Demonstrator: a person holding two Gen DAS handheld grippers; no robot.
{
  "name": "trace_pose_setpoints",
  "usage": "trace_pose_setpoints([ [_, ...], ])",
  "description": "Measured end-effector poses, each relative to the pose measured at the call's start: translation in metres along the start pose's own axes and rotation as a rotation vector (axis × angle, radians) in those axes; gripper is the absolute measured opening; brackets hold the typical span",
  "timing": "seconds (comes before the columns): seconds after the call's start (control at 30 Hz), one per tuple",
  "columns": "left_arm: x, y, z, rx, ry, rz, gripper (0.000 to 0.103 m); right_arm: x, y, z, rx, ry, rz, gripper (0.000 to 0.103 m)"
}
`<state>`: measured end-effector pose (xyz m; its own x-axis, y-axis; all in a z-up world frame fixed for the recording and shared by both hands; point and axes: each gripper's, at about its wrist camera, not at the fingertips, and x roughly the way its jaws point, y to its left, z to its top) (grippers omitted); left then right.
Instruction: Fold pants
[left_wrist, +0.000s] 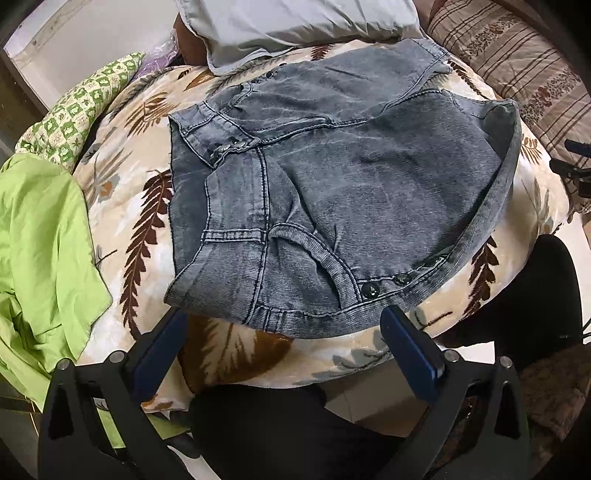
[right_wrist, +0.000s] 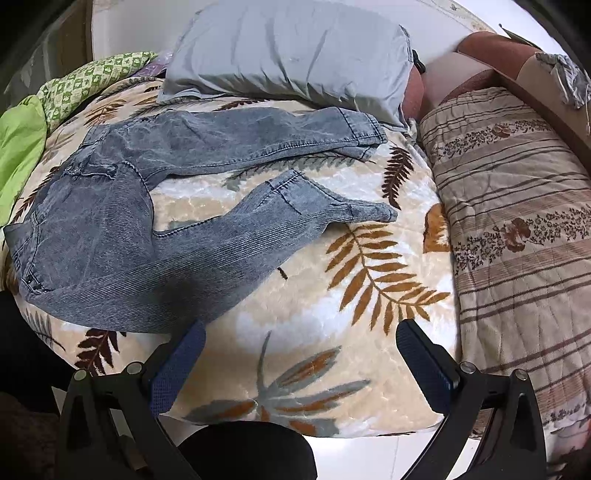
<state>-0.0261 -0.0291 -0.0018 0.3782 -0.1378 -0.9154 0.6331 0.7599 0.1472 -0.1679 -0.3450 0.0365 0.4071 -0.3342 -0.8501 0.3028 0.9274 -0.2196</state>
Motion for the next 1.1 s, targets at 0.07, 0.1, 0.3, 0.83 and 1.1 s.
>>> trace_pose_setpoints([
  [0.07, 0.002, 0.001, 0.001, -0.006, 0.006, 0.000, 0.103, 0.003, -0.002, 0.000, 0.008, 0.006, 0.007, 0.103],
  [0.1, 0.004, 0.001, 0.002, -0.011, 0.009, -0.001, 0.103, 0.005, -0.005, 0.001, 0.019, 0.011, 0.018, 0.103],
  [0.3, 0.012, 0.013, 0.012, -0.080, 0.037, -0.036, 0.103, 0.015, -0.037, 0.006, 0.150, 0.027, 0.057, 0.102],
  [0.83, 0.038, 0.093, 0.011, -0.525, 0.153, -0.140, 0.103, 0.062, -0.099, 0.055, 0.538, 0.032, 0.278, 0.102],
  [1.1, 0.075, 0.079, -0.008, -0.644, 0.230, -0.364, 0.103, 0.119, -0.098, 0.067, 0.680, 0.084, 0.406, 0.097],
])
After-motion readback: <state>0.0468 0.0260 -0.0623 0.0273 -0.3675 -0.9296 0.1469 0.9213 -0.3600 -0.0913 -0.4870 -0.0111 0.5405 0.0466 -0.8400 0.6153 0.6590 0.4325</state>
